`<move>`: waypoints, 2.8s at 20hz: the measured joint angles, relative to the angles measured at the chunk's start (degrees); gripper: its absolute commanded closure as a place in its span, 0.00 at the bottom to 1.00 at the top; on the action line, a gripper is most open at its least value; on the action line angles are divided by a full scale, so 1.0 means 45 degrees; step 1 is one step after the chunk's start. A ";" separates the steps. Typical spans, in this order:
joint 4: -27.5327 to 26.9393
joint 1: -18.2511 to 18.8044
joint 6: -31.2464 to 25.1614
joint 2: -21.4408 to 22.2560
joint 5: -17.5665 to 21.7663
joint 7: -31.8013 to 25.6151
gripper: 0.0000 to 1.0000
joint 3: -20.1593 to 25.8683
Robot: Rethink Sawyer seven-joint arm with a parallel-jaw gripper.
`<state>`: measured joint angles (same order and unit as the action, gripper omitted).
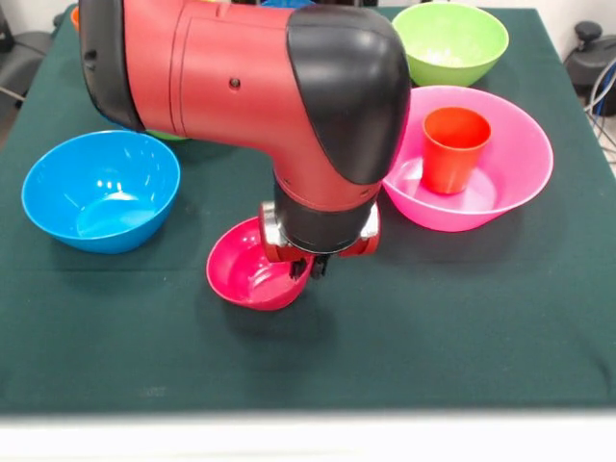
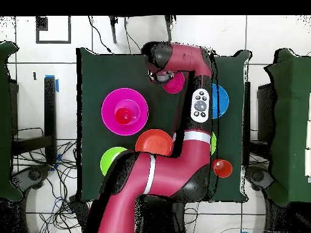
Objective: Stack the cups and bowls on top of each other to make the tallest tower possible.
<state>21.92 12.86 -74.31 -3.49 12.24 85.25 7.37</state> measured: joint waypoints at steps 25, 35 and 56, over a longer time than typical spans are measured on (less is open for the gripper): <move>-0.1435 -0.1468 -0.0521 -0.0502 0.0565 0.0000 1.00 -0.1737; -0.3311 -0.2241 -0.1519 -0.1236 0.0596 0.0000 1.00 -0.2817; -0.4809 -0.2318 -0.1690 -0.1198 -0.0203 0.0000 1.00 -0.4682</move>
<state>0.28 2.43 -81.92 -8.88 11.33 85.25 -13.70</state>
